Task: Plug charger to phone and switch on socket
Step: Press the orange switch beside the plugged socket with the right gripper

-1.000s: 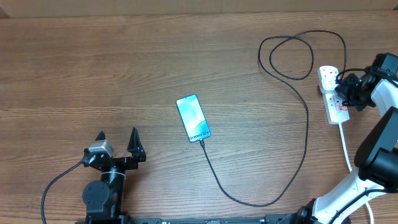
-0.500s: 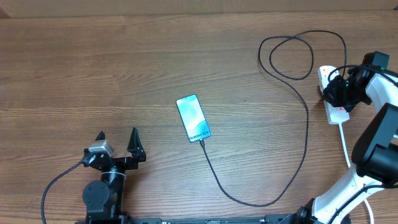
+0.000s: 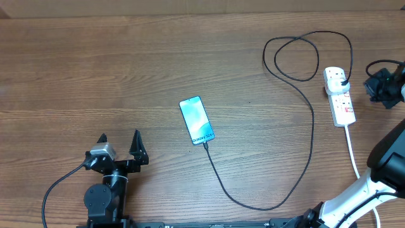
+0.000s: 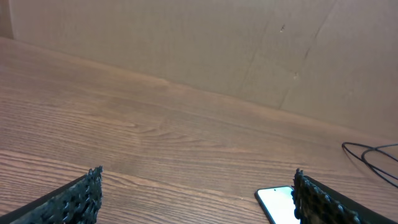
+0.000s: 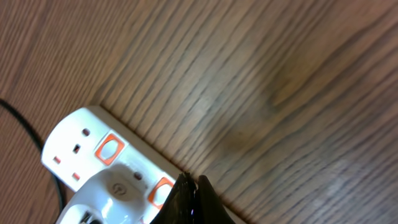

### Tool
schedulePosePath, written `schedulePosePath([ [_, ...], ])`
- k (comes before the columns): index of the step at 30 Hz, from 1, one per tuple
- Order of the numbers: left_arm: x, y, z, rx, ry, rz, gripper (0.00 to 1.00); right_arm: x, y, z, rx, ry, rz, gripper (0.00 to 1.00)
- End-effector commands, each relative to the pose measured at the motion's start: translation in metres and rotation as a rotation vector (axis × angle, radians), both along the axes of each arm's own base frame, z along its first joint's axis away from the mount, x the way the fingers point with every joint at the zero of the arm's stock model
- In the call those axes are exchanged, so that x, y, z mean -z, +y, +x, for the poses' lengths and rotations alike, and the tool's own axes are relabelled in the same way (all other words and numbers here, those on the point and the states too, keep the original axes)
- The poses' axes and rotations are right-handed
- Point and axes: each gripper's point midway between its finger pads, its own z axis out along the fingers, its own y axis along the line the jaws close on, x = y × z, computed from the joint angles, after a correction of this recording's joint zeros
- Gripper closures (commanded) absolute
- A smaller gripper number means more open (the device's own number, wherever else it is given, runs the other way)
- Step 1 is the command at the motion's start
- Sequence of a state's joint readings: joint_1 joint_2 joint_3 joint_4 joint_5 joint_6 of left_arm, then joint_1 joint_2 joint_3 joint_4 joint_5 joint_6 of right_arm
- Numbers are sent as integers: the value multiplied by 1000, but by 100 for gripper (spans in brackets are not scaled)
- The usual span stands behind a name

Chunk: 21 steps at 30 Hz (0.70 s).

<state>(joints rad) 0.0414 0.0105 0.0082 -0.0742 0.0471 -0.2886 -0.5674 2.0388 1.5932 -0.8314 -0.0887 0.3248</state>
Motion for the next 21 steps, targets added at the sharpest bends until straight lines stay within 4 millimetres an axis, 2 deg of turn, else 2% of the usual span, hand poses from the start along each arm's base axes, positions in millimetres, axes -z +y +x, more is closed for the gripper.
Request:
schedulePosePath([
  [1,1,3,0,-11,-1,13,0,7,6,8,-31,3,8,96],
  [4,1,3,0,-11,-1,13,0,18,12,8,-46,17,43,96],
  [13,1,3,0,-11,-1,13,0,22,32,17,-111,9,77,96],
  [21,1,2,0,-11,-1,13,0,30,42,14,-126,31,90,96],
])
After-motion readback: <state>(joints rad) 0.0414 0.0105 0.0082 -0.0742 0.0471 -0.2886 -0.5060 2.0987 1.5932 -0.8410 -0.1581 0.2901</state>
